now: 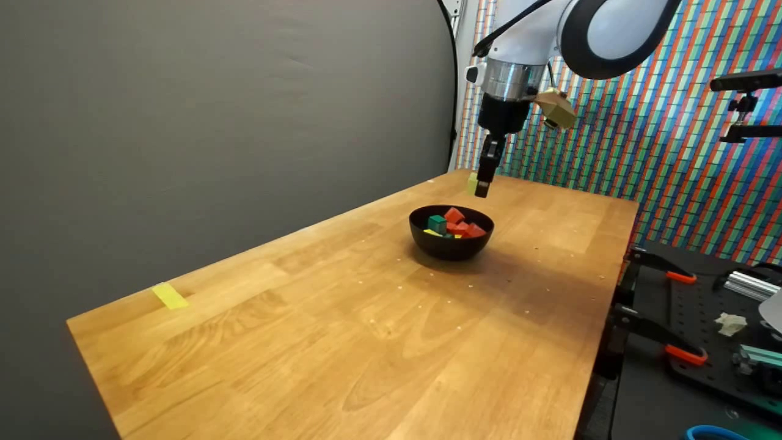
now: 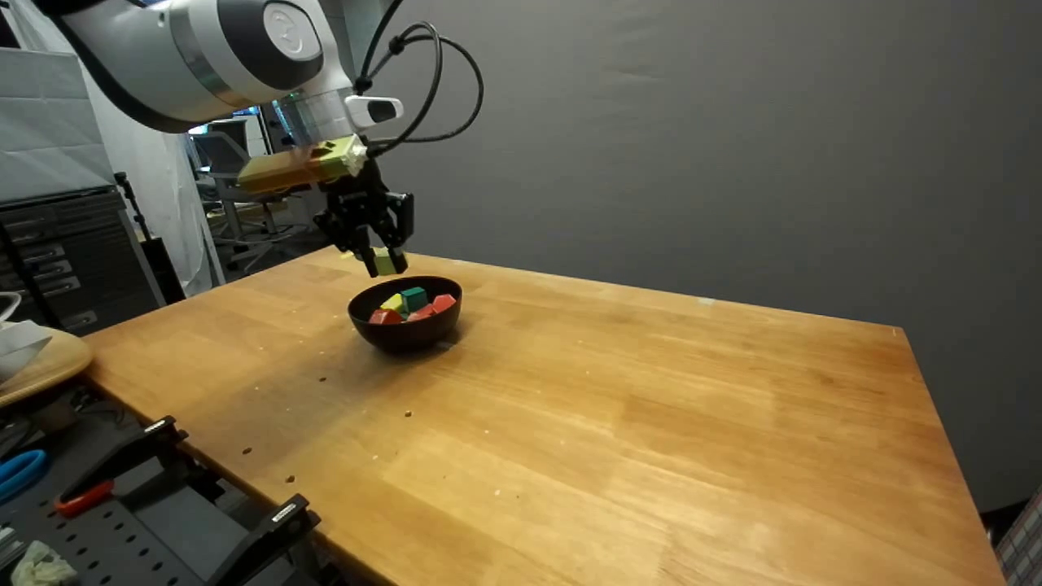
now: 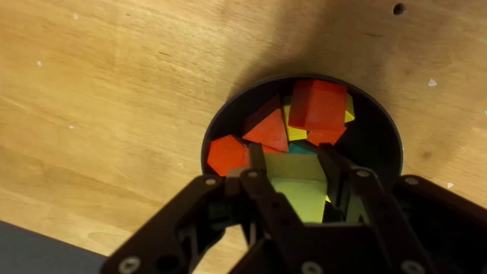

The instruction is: Put all the blocks in the bowl

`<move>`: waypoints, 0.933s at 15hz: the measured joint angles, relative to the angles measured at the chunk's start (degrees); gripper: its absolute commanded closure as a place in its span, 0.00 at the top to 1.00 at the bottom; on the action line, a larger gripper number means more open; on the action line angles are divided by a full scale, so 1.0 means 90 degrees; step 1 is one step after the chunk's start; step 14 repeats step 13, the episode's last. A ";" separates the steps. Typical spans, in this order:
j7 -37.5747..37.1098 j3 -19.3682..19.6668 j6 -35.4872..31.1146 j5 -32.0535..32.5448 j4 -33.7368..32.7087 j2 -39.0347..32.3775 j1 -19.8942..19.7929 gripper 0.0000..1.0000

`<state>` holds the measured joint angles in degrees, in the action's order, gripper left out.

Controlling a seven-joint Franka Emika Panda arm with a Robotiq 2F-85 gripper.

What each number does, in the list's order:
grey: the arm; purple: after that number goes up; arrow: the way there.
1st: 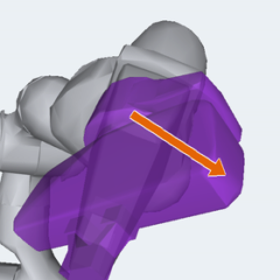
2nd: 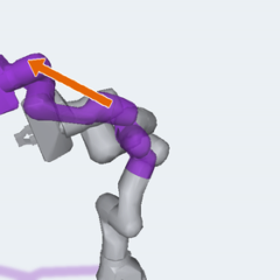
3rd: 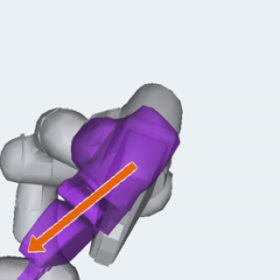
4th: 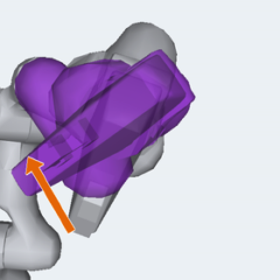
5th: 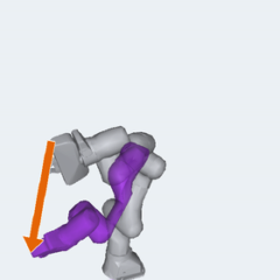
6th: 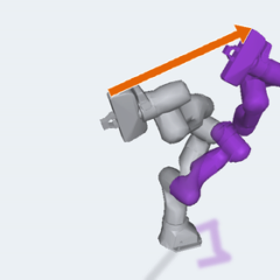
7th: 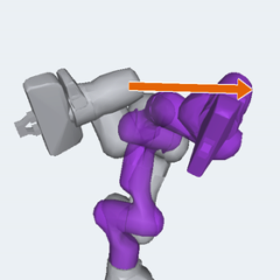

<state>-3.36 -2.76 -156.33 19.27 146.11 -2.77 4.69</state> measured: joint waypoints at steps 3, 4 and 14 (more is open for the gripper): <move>0.0347 -0.0046 -0.0086 -0.0643 -0.0467 -0.0733 -0.0001 0.65; 0.0501 -0.0060 -0.0078 -0.0858 -0.0596 -0.0926 -0.0004 0.70; 0.1948 -0.0623 0.3332 -0.2464 -0.0924 0.0401 -0.0028 1.00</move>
